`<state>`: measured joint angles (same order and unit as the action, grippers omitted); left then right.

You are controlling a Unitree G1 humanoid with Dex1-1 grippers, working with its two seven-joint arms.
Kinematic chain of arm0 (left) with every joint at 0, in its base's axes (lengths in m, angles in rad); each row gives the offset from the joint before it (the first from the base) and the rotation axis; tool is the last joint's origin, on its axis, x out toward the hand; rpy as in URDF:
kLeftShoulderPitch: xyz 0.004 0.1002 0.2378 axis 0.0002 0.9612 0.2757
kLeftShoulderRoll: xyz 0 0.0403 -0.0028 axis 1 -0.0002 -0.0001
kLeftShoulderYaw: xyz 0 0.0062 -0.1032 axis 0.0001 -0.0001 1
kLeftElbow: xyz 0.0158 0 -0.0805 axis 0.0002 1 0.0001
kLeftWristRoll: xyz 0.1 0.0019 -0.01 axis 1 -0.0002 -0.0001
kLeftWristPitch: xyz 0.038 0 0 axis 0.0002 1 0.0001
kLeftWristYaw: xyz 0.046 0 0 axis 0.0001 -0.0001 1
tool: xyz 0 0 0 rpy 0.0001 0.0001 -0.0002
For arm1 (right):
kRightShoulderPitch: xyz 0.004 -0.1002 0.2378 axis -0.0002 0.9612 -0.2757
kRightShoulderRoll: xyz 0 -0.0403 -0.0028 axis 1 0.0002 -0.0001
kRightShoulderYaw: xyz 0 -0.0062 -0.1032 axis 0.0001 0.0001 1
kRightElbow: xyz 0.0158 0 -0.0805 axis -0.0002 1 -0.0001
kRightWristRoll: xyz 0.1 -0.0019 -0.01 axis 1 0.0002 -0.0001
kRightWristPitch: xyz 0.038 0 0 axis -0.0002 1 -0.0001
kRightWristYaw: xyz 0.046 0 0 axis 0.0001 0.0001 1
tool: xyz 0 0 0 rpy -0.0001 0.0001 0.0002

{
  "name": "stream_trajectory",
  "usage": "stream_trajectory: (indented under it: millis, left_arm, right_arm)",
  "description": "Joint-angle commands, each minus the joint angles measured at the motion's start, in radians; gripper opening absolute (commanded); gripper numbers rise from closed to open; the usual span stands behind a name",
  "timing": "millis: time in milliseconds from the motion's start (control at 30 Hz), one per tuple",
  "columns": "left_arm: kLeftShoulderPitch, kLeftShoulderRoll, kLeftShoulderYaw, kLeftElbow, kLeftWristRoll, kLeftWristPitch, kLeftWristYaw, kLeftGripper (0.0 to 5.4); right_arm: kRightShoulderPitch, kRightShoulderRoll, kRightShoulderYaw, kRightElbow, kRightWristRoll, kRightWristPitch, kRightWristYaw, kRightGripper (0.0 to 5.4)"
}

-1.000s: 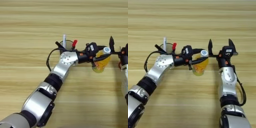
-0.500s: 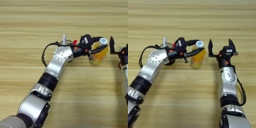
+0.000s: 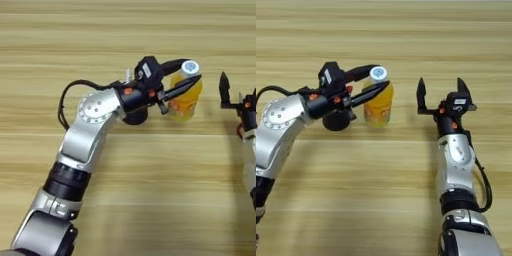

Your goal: Move the objects on the table

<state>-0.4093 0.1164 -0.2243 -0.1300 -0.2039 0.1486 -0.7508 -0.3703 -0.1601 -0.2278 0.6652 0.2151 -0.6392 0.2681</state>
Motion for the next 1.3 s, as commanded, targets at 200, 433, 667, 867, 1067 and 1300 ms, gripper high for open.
stream_trajectory:
  millis: [200, 433, 667, 867, 1067, 1300]
  left_arm:
    - [0.083, 0.086, 0.058, -0.074, -0.058, 0.059, 0.013, 1.74]
    - [0.171, 0.164, 0.098, -0.105, -0.095, 0.043, -0.025, 1.74]
    - [0.216, 0.217, 0.129, -0.126, -0.121, 0.032, -0.050, 1.74]
    - [0.209, 0.238, 0.136, -0.120, -0.129, 0.029, -0.056, 1.74]
    - [0.202, 0.248, 0.137, -0.124, -0.134, 0.028, -0.064, 1.74]
    - [0.191, 0.261, 0.133, -0.129, -0.135, 0.034, -0.072, 1.74]
  right_arm:
    - [-0.013, -0.009, -0.003, 0.004, 0.018, 0.022, 0.024, 5.40]
    - [-0.009, -0.012, -0.003, -0.014, 0.051, 0.041, 0.083, 5.40]
    - [0.011, -0.027, 0.045, -0.173, 0.146, 0.147, 0.264, 5.40]
    - [0.049, -0.103, 0.112, -0.476, 0.288, 0.405, 0.442, 5.40]
    - [0.079, -0.214, 0.150, -0.660, 0.400, 0.666, 0.588, 5.40]
    - [0.095, -0.326, 0.216, -0.727, 0.409, 0.846, 0.757, 5.40]
